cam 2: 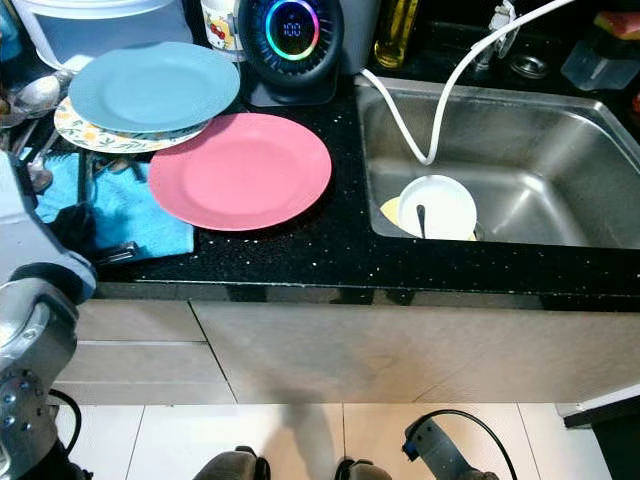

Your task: Kitchen organization

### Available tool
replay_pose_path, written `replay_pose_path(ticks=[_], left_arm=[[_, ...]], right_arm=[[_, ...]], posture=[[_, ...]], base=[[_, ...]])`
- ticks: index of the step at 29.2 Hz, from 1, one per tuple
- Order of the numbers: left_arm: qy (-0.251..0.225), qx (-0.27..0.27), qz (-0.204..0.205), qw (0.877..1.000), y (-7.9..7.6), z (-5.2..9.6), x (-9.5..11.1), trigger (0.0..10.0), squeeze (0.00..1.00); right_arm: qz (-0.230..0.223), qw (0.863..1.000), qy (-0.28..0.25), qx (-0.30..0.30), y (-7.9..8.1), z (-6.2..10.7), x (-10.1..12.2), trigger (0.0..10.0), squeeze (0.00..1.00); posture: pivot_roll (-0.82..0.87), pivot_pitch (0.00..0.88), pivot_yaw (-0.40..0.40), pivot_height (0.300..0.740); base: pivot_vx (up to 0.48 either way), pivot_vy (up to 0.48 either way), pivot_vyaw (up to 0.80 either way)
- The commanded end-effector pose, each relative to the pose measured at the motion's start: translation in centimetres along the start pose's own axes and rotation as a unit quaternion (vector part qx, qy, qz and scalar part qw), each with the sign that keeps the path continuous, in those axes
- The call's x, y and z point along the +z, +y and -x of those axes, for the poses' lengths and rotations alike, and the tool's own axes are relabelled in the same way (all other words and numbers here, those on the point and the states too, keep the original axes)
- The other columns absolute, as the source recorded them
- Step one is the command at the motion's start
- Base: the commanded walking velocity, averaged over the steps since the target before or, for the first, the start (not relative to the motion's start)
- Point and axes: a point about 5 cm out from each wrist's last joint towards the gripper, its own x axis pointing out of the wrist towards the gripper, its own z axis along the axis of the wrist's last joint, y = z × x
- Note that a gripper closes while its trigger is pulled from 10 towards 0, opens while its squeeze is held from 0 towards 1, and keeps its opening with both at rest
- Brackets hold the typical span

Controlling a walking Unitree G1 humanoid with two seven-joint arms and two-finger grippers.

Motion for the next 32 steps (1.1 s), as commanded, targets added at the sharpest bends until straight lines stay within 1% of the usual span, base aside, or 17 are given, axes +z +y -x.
replay_pose_path(ticks=[1, 4, 5, 6, 7, 10, 14, 16, 18, 20, 26, 27, 28, 29, 30, 31, 32], left_arm=[[-0.002, -0.063, 0.018, 0.998, -1.9, 0.0, 0.0, 3.4, 0.0], [-0.022, -0.09, 0.036, 0.995, -2.6, 0.2, 0.5, 5.0, 0.0], [-0.022, -0.09, 0.036, 0.995, -2.6, 0.2, 0.5, 5.0, 0.0], [-0.034, -0.11, 0.055, 0.992, -3.1, 0.3, 0.8, 8.0, 0.0], [-0.041, -0.121, 0.057, 0.99, -3.4, 0.4, 1.0, 10.0, 0.0], [-0.048, -0.138, 0.059, 0.988, -3.8, 0.6, 1.2, 10.0, 0.0], [-0.039, -0.129, 0.057, 0.989, -3.6, 0.5, 0.8, 10.0, 0.0], [-0.014, -0.09, 0.07, 0.993, -2.7, 0.2, 0.2, 10.0, 0.0], [-0.002, -0.078, 0.06, 0.995, -2.3, 0.1, 0.0, 10.0, 0.0], [0.033, -0.043, 0.021, 0.998, -1.1, 0.0, -0.3, 10.0, 0.0], [0.063, 0.027, -0.006, 0.998, 2.0, -0.1, -1.4, 10.0, 0.0], [0.064, 0.03, 0.002, 0.998, 2.1, -0.1, -1.7, 10.0, 0.09], [0.064, 0.03, 0.006, 0.997, 2.1, -0.1, -1.7, 10.0, 0.09], [0.062, 0.028, 0.008, 0.998, 2.0, -0.2, -1.7, 10.0, 0.74], [0.06, 0.027, 0.009, 0.998, 1.9, -0.2, -1.6, 10.0, 0.74], [0.057, 0.025, 0.012, 0.998, 1.8, -0.2, -1.6, 10.0, 1.0], [0.052, 0.019, 0.016, 0.998, 1.4, -0.3, -1.4, 10.0, 1.0]], right_arm=[[-0.003, 1.0, 0.012, -0.001, -0.1, 0.0, -0.9, 10.0, 0.0], [-0.003, 1.0, 0.012, -0.002, -0.2, 0.1, -0.9, 10.0, 0.0], [-0.003, 1.0, 0.012, -0.002, -0.2, 0.1, -0.9, 10.0, 0.0], [-0.003, 1.0, 0.012, -0.003, -0.2, 0.1, -0.9, 10.0, 0.0], [-0.003, 1.0, 0.012, -0.003, -0.2, 0.1, -0.9, 10.0, 0.0], [-0.002, 1.0, 0.012, -0.002, -0.2, 0.1, -0.8, 10.0, 0.0], [-0.003, 1.0, 0.011, -0.001, -0.1, 0.0, -0.7, 10.0, 0.0], [-0.002, 1.0, 0.011, 0.0, -0.1, 0.1, -0.7, 10.0, 0.0], [-0.001, 1.0, 0.011, 0.0, -0.2, 0.1, -0.7, 10.0, 0.0], [0.001, 1.0, 0.012, -0.001, -0.3, 0.1, -0.7, 10.0, 0.0], [0.002, 1.0, 0.011, -0.002, -0.4, 0.1, -0.6, 10.0, 0.0], [0.002, 1.0, 0.01, -0.002, -0.4, 0.1, -0.6, 10.0, 0.0], [0.002, 1.0, 0.01, -0.002, -0.4, 0.1, -0.5, 10.0, 0.0], [0.002, 1.0, 0.01, -0.002, -0.4, 0.1, -0.5, 10.0, 0.0], [0.002, 1.0, 0.009, -0.001, -0.3, 0.1, -0.5, 10.0, 0.0], [0.001, 1.0, 0.009, -0.001, -0.3, 0.1, -0.4, 10.0, 0.0], [0.001, 1.0, 0.009, -0.002, -0.3, 0.1, -0.4, 10.0, 0.0]], posture=[[0.19, 0.157, -0.058, 0.74], [0.19, 0.157, -0.059, 0.74], [0.19, 0.157, -0.059, 0.74], [0.19, 0.157, -0.06, 0.74], [0.19, 0.157, -0.06, 0.74], [0.19, 0.156, -0.06, 0.74], [0.19, 0.154, -0.062, 0.74], [0.19, 0.155, -0.062, 0.74], [0.19, 0.155, -0.062, 0.74], [0.2, 0.155, -0.063, 0.74], [0.2, 0.15, -0.063, 0.74], [0.2, 0.15, -0.064, 0.74], [0.2, 0.15, -0.064, 0.74], [0.2, 0.15, -0.064, 0.74], [0.2, 0.15, -0.064, 0.74], [0.2, 0.15, -0.064, 0.74], [0.2, 0.15, -0.062, 0.74]], base=[[0.0, 0.0, 0.0], [0.0, 0.0, 0.0], [0.0, 0.0, 0.0], [0.0, 0.0, 0.0], [0.0, 0.0, 0.0], [0.0, 0.0, 0.0], [0.0, 0.0, 0.0], [0.0, 0.0, 0.0], [0.0, 0.0, 0.0], [0.0, 0.0, 0.0], [0.0, 0.0, 0.0], [0.0, 0.0, 0.0], [0.0, 0.0, 0.0], [0.0, 0.0, 0.0], [0.0, 0.0, 0.0], [0.0, 0.0, 0.0], [0.0, 0.0, 0.0]])
